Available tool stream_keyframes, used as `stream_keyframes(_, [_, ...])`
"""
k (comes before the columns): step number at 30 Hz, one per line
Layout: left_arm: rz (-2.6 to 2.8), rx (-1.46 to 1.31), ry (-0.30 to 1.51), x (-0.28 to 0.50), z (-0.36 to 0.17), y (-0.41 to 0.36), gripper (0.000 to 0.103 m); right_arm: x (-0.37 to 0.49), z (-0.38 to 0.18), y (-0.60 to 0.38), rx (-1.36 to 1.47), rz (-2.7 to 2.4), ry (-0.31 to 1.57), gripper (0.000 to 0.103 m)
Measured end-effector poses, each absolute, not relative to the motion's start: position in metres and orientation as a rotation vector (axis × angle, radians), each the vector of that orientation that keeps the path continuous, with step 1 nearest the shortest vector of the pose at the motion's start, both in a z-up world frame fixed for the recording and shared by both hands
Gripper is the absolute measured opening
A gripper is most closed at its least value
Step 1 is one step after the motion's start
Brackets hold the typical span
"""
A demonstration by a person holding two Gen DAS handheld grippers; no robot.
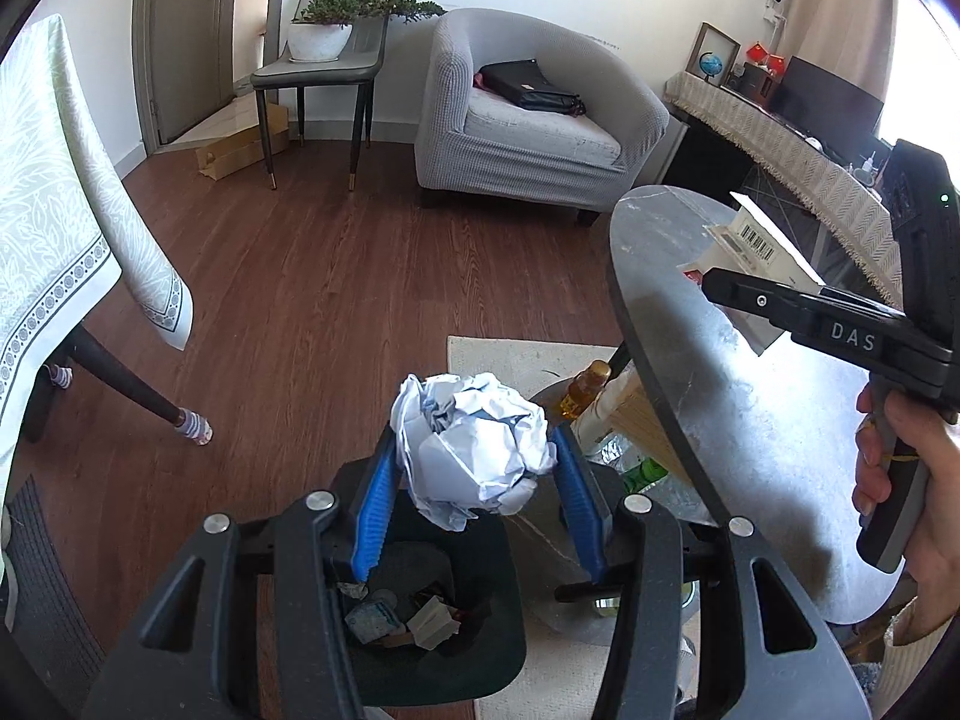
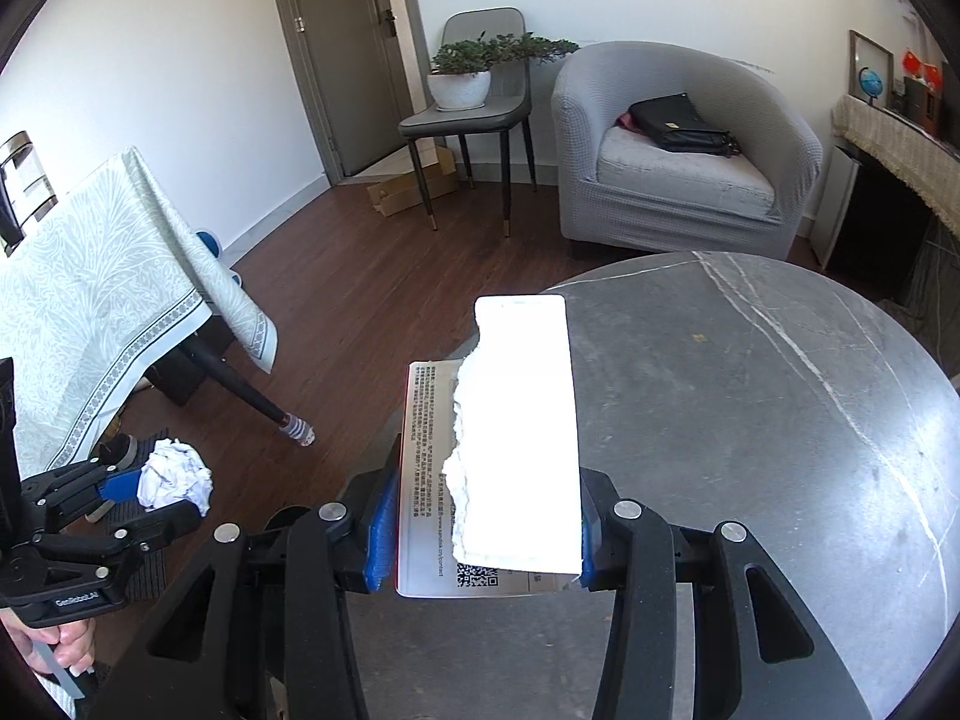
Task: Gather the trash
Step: 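Carry the crumpled paper over the green bin and release it with the left gripper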
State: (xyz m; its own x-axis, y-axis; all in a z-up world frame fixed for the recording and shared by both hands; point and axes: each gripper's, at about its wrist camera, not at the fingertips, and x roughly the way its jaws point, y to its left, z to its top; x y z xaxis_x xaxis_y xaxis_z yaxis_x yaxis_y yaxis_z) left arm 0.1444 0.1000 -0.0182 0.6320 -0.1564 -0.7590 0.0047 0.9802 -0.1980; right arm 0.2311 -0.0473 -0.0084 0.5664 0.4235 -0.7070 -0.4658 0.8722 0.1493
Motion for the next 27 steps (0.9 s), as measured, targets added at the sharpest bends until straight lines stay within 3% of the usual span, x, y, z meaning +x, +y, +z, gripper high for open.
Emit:
stream_keyframes(17, [-0.025, -0.154, 1.122, 0.137, -0.104, 0.131, 0.053, 0.184, 0.001, 0.030, -0.123, 0.762, 0.819, 0.045])
stream_keyframes(27, [-0.023, -0.237, 1.297, 0.128, -0.172, 0.157, 0.053, 0.179, -0.021, 0.067, -0.186, 0.800, 0.876, 0.045])
